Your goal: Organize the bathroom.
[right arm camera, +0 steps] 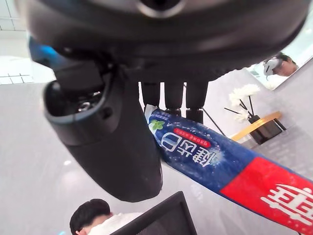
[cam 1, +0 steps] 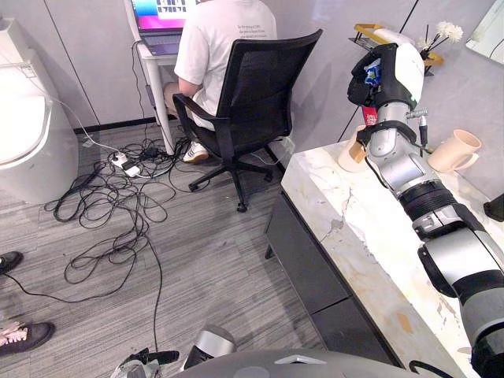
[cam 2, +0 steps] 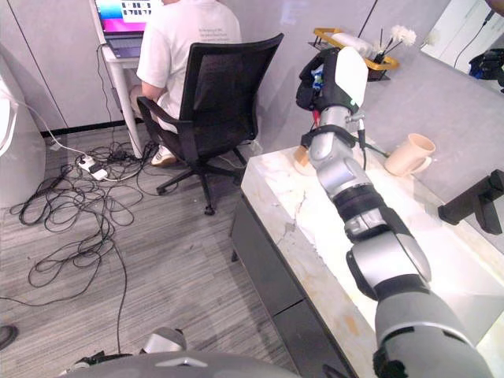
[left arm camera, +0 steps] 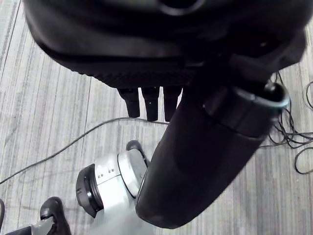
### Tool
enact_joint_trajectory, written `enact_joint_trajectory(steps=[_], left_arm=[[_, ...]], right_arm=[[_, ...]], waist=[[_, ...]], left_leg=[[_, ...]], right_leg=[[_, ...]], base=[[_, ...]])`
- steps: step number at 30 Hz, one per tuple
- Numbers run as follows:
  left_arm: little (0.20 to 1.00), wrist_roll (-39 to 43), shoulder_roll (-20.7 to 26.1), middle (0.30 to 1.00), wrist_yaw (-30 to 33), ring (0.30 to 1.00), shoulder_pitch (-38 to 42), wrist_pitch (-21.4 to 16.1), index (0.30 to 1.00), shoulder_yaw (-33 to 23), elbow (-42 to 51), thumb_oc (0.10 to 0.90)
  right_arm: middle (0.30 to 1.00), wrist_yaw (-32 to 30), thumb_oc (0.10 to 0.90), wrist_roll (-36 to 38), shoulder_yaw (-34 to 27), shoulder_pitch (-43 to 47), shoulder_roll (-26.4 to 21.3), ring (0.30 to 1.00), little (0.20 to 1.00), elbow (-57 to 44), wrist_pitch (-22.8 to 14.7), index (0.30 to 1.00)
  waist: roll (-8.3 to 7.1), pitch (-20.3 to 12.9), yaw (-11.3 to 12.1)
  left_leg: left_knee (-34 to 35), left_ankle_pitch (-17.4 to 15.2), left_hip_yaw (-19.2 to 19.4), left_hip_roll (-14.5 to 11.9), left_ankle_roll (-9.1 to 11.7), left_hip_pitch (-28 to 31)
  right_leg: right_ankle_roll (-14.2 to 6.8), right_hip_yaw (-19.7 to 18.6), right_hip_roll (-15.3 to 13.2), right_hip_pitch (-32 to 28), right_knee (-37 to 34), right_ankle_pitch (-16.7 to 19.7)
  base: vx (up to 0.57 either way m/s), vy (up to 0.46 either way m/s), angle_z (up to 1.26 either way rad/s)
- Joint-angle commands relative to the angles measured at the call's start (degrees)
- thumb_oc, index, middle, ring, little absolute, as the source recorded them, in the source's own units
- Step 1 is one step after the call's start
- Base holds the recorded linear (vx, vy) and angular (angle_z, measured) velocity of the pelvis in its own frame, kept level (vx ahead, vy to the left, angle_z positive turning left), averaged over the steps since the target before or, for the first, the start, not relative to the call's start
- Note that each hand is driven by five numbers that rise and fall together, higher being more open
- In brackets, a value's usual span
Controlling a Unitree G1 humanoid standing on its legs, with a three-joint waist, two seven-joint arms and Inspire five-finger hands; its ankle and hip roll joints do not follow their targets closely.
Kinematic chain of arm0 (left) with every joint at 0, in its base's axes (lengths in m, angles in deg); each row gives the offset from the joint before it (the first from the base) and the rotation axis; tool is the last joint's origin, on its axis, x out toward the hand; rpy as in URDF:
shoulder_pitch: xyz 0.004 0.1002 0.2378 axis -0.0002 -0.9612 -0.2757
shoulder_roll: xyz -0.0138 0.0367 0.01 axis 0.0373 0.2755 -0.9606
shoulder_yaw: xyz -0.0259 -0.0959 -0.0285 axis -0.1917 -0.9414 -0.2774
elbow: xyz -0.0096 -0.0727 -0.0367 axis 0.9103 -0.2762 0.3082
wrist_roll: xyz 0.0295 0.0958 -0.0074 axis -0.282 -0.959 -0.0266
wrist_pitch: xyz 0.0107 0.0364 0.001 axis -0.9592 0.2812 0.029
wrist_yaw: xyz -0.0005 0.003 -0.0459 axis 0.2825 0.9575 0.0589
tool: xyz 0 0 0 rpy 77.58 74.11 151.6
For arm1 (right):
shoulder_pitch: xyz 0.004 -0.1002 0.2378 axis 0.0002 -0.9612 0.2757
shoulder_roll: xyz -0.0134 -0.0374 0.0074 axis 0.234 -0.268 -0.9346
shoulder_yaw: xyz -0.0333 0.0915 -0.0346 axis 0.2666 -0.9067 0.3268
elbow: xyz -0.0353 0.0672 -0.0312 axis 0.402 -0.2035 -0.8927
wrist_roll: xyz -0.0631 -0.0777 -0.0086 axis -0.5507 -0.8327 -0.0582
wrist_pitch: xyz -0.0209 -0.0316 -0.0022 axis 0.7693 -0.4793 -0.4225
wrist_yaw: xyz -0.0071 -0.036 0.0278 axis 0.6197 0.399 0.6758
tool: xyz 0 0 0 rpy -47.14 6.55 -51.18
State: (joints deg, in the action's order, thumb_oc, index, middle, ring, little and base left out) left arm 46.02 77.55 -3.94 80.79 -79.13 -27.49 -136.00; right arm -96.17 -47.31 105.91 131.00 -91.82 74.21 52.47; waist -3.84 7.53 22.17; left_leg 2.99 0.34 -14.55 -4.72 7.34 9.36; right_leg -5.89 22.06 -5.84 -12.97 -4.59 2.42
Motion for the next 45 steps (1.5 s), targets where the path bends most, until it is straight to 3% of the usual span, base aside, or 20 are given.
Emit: enact_joint_trajectory(steps=[1,13,17,21,24,27,28,30,31,32,33,34,35,38,41,45], left_arm=[[0.900,-1.18,4.06,0.900,0.99,0.900,1.38,-0.60,0.900,3.74,-3.08,0.800],[0.900,-2.29,3.45,0.900,-1.11,0.900,0.67,0.14,0.900,3.99,-3.08,0.800],[0.900,-3.62,3.19,0.900,-1.83,0.900,1.12,0.93,0.900,4.92,-2.91,0.800],[0.900,-5.28,2.32,0.900,-2.90,0.900,1.46,0.74,0.900,7.21,-3.82,0.800],[0.900,-5.74,2.18,0.900,-3.21,0.900,0.93,0.35,0.900,7.98,-3.49,0.800],[0.900,-6.50,1.93,0.900,-3.75,0.900,-0.73,-0.27,0.900,6.63,-3.03,0.800],[0.900,-7.46,2.35,0.900,-3.99,0.900,-0.91,0.18,0.900,6.41,-2.24,0.800],[0.900,-7.55,2.71,0.900,-3.50,0.900,-1.55,0.13,0.900,6.29,-1.37,0.800],[0.900,-5.19,3.06,0.900,-1.86,0.900,-1.95,-0.13,0.900,6.29,-0.90,0.800],[0.900,-4.57,4.51,0.900,-2.21,0.900,-0.73,-1.09,0.900,6.77,-0.81,0.800],[0.900,-4.57,4.51,0.900,-2.21,0.900,-0.73,-1.09,0.900,6.77,-0.81,0.800],[0.900,-1.41,5.69,0.900,-1.13,0.900,0.45,-1.00,0.900,7.03,-0.45,0.800],[0.900,-1.41,5.69,0.900,-1.13,0.900,0.45,-1.00,0.900,7.03,-0.45,0.800],[0.900,-0.84,6.58,0.900,-0.66,0.900,5.40,1.80,0.900,6.61,2.59,0.800],[0.900,-1.68,6.10,0.900,0.25,0.900,6.80,2.93,0.900,7.54,2.64,0.800],[0.900,-2.89,4.83,0.900,0.48,0.900,5.68,1.40,0.900,8.35,1.87,0.800]], right_arm=[[0.300,-4.70,0.400,-2.33,0.29,10.83,-0.62,0.300,0.300,0.22,-2.94,0.300],[0.300,-4.11,0.400,-1.68,0.78,10.76,-1.12,0.300,0.300,-1.44,-3.22,0.300],[0.300,-4.45,0.400,-1.73,-0.27,9.35,-2.85,0.300,0.300,-2.12,-3.15,0.300],[0.300,-3.04,0.400,-3.30,-2.51,5.48,-6.44,0.300,0.300,-3.57,-4.16,0.300],[0.300,-3.37,0.400,-3.94,-3.63,3.31,-7.45,0.300,0.300,-4.57,-4.20,0.300],[0.300,-3.41,0.400,-3.84,-5.02,1.69,-6.50,0.300,0.300,-5.48,-4.88,0.300],[0.300,-3.68,0.400,-3.53,-5.66,1.13,-6.51,0.300,0.300,-5.53,-5.16,0.300],[0.300,-4.36,0.400,-3.38,-6.39,0.31,-6.06,0.300,0.300,-5.24,-6.64,0.300],[0.300,-4.69,0.400,-3.83,-6.52,0.09,-4.97,0.300,0.300,-5.12,-8.06,0.300],[0.300,-6.89,0.400,-5.10,-5.43,-0.30,-2.90,0.300,0.300,-7.43,-7.15,0.300],[0.300,-6.89,0.400,-5.10,-5.43,-0.30,-2.90,0.300,0.300,-7.43,-7.15,0.300],[0.300,-6.83,0.400,-4.78,-5.19,-0.51,-3.14,0.300,0.300,-9.97,-5.68,0.300],[0.300,-6.83,0.400,-4.78,-5.19,-0.51,-3.14,0.300,0.300,-9.97,-5.68,0.300],[0.300,-8.24,0.400,-1.21,-4.54,4.25,-6.05,0.300,0.300,-7.86,-6.49,0.300],[0.300,-8.33,0.400,1.86,-2.42,8.18,-8.53,0.300,0.300,-3.78,-8.24,0.300],[0.300,-7.67,0.400,2.99,0.05,10.79,-9.93,0.300,0.300,-2.54,-6.77,0.300]], waist=[[-0.64,-4.91,0.13],[-1.01,-5.10,-0.52],[-1.38,-5.15,-1.46],[0.01,-4.72,-3.83],[0.45,-4.01,-4.21],[1.47,-2.32,-4.48],[1.89,-1.21,-4.58],[1.77,0.50,-5.36],[1.22,1.64,-6.22],[0.07,3.01,-7.56],[0.07,3.01,-7.56],[-0.78,2.93,-7.71],[-0.78,2.93,-7.71],[-2.71,3.94,-7.13],[-3.73,4.36,-6.18],[-4.21,3.76,-5.18]], left_leg=[[-2.68,-0.53,6.73,-4.21,1.98,-3.68],[-3.16,-0.58,9.15,-3.98,1.92,-3.80],[-3.93,-1.05,13.34,-3.08,1.53,-4.32],[-3.65,-0.47,20.18,-1.99,0.80,-3.92],[-3.62,-0.72,19.58,-1.02,0.09,-3.77],[-5.28,-1.74,16.20,1.56,-1.90,-3.83],[-6.12,-2.21,15.19,2.47,-3.59,-3.67],[-6.70,-2.98,13.67,3.87,-5.09,-2.65],[-7.05,-3.66,12.97,4.42,-5.03,-1.89],[-9.34,-4.85,13.09,2.06,-3.23,-2.33],[-9.34,-4.85,13.09,2.06,-3.23,-2.33],[-11.89,-4.91,13.65,0.09,-2.32,-5.21],[-11.89,-4.91,13.65,0.09,-2.32,-5.21],[-12.37,-1.62,14.97,-3.84,-0.51,-10.55],[-12.11,-0.34,13.46,-5.00,0.69,-12.28],[-11.58,0.72,12.95,-5.56,1.65,-12.82]], right_leg=[[0.93,-2.08,-1.16,-0.71,2.59,-6.14],[0.94,-1.58,-1.43,-0.77,2.78,-6.29],[0.84,0.47,-2.17,-0.61,3.43,-6.48],[0.19,4.11,-3.88,-0.77,5.80,-6.74],[-0.06,4.51,-4.95,-0.72,7.21,-7.07],[-1.09,2.08,-7.17,0.83,13.97,-8.45],[-2.13,0.91,-8.90,3.15,24.20,-9.70],[-4.35,-2.66,-10.59,9.17,34.81,-6.09],[-5.83,-6.02,-11.00,12.20,33.52,-1.43],[-4.51,-9.17,-8.09,11.10,19.17,-3.67],[-4.51,-9.17,-8.09,11.10,19.17,-3.67],[-2.64,-8.86,-5.96,9.12,15.57,-5.97],[-2.64,-8.86,-5.96,9.12,15.57,-5.97],[-0.58,-8.05,-2.67,10.80,15.50,-7.17],[0.58,-6.97,-1.43,11.09,15.04,-7.52],[1.75,-5.57,-0.68,10.14,13.14,-7.23]], base=[[0.00,0.000,0.00],[-0.01,0.035,0.00],[-0.03,0.066,0.04],[0.00,0.136,0.56],[0.01,0.097,0.48],[0.01,0.097,0.14],[0.00,0.118,-0.06],[0.01,0.036,0.00],[0.00,-0.349,0.02],[0.00,-0.355,-0.01],[-0.06,-0.458,0.09],[-0.04,-0.169,0.12],[-0.13,-0.320,0.01],[-0.21,-0.269,-0.03],[-0.07,-0.147,0.07],[0.01,-0.064,0.12]])
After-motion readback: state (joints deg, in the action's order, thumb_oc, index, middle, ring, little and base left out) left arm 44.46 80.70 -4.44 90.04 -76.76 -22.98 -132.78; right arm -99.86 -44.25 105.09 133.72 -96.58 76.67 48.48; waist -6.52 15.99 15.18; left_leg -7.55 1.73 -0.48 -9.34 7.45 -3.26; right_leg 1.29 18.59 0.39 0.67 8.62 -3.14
